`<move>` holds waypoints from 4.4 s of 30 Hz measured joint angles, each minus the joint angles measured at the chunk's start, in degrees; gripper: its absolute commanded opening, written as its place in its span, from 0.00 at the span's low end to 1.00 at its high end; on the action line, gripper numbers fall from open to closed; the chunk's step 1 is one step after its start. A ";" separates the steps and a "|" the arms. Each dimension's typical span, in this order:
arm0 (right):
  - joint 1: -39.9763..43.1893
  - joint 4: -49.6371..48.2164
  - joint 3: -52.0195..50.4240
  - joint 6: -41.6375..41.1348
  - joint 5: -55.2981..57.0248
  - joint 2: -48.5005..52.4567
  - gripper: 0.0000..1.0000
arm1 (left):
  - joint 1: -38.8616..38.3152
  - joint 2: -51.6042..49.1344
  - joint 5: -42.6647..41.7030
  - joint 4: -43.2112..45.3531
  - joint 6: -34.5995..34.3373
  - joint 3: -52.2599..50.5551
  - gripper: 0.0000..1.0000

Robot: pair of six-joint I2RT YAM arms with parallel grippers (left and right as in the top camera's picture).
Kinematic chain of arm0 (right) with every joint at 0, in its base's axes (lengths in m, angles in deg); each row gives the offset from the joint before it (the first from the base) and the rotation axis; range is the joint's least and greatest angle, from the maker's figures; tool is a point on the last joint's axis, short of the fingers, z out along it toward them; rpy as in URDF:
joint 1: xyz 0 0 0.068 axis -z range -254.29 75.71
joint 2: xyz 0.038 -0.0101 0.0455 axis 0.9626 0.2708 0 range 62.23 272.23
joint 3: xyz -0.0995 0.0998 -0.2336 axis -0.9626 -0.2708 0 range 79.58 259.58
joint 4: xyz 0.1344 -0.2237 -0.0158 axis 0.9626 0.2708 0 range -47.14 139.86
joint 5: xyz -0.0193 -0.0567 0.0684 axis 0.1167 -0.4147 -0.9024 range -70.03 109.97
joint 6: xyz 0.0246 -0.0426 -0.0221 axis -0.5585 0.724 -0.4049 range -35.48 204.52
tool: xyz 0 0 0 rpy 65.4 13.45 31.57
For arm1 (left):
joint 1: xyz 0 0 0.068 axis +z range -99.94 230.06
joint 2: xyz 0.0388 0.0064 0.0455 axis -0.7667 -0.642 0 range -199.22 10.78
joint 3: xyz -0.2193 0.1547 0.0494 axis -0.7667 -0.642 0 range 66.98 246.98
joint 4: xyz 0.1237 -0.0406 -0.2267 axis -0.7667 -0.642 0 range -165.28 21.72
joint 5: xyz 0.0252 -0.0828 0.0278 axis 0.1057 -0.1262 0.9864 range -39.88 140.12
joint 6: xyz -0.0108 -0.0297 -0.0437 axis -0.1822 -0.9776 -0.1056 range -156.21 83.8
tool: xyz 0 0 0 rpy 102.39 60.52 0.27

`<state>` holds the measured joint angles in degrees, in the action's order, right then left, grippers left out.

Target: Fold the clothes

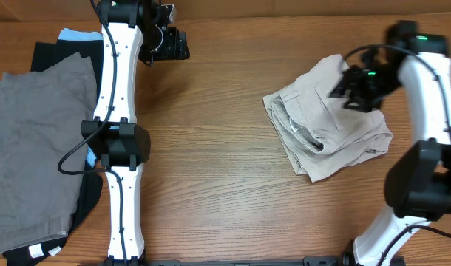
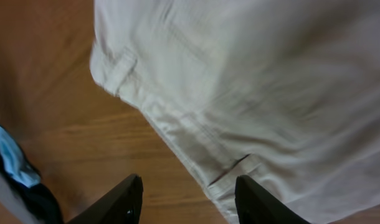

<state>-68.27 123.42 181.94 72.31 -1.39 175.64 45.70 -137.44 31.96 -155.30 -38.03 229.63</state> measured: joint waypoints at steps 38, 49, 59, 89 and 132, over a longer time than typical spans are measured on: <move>7.08 -60.96 -40.96 -29.73 16.15 -5.57 0.51 | -0.02 0.00 1.92 0.46 0.00 0.00 0.70; 8.35 -90.47 -42.12 -15.82 28.89 3.21 0.52 | -0.02 0.00 1.92 2.27 -0.02 0.00 0.70; 10.93 -105.83 -36.70 -9.90 31.61 13.03 0.58 | -0.02 0.00 1.92 4.46 -1.07 0.00 0.72; 16.13 -41.97 2.89 -1.44 14.58 11.43 1.00 | -3.82 0.00 1.92 7.69 -1.68 0.00 1.00; 1.95 -14.75 0.74 2.10 11.06 -42.27 1.00 | -3.80 0.00 1.95 7.54 -1.68 0.00 1.00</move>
<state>-66.32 108.66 182.69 74.41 9.67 133.37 41.89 -137.44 33.91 -147.76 -39.71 229.63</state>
